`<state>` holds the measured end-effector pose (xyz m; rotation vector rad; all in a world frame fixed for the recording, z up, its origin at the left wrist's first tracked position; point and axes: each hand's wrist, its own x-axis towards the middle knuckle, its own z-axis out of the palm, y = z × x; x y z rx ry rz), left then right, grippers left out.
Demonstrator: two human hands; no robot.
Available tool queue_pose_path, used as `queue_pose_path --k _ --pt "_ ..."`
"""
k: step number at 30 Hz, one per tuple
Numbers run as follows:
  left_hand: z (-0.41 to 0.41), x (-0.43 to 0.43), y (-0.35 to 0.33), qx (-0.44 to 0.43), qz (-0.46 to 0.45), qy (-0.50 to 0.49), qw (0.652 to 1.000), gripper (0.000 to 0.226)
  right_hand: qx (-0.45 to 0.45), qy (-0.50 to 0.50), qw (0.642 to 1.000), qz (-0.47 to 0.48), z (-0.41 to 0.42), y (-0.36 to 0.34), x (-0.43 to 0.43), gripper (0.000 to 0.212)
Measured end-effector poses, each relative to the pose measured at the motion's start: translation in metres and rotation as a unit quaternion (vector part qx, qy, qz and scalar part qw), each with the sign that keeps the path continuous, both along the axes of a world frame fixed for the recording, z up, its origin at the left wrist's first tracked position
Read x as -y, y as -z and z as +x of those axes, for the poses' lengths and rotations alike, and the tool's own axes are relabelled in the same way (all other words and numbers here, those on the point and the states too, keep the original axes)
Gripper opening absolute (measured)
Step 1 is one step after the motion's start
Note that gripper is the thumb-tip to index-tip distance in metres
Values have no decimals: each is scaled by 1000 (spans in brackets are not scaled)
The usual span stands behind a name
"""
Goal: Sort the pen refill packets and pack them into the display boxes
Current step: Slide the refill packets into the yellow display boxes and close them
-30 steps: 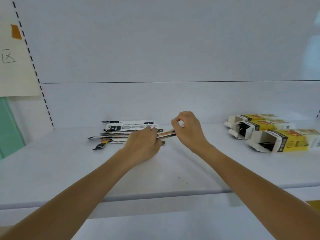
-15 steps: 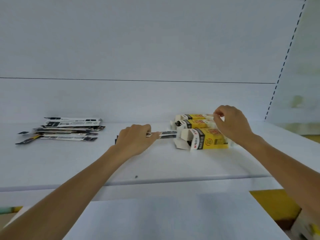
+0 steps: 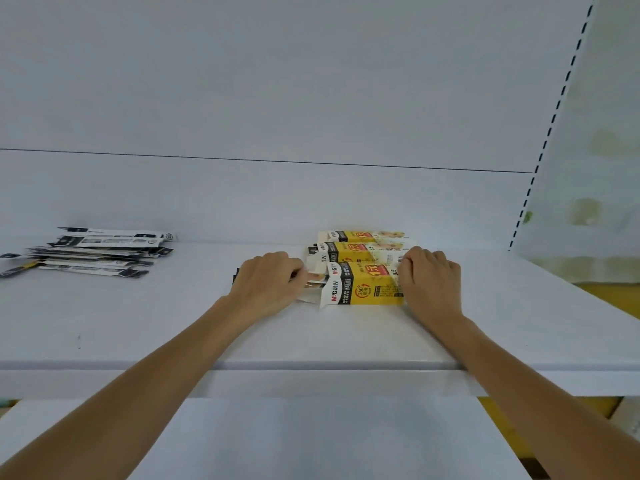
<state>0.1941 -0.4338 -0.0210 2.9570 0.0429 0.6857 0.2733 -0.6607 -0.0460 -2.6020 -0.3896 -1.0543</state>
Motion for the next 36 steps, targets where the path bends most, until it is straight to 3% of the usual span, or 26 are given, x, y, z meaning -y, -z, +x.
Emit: queue_pose_path --k 3,5,8,9,12,14,17,22,26,30,33,36 --pt "9 15 1 -76 -196 113 971 33 2 2 1000 4 2 2 0 57" --pt "10 20 -3 -57 -243 139 958 31 1 -2 1000 6 4 2 1 52" --pt "10 5 -14 86 -201 39 975 29 10 -8 1000 7 6 4 2 51" --pt "9 -5 -17 82 -192 -13 978 27 16 -9 1000 6 7 4 2 52" --pt "-4 -35 -14 -86 -198 -110 970 24 23 -7 1000 0 8 5 2 51" --pt "-9 -42 -6 -113 -240 -50 963 13 18 -8 1000 6 9 5 2 45" --pt "-10 -35 2 -77 -276 26 958 5 33 -13 999 17 9 6 1 48" --pt "0 -6 8 -30 -283 95 954 24 38 -15 999 14 9 7 1 51" --pt "7 16 5 -68 -309 150 937 27 32 -13 999 4 9 6 2 42" --pt "7 13 15 71 -333 98 935 17 41 -20 999 16 9 8 2 49" --pt "5 12 16 2 -264 123 957 33 36 -18 999 10 11 7 2 39" --pt "4 16 18 -55 -248 151 955 36 11 -21 1000 10 8 5 2 31"
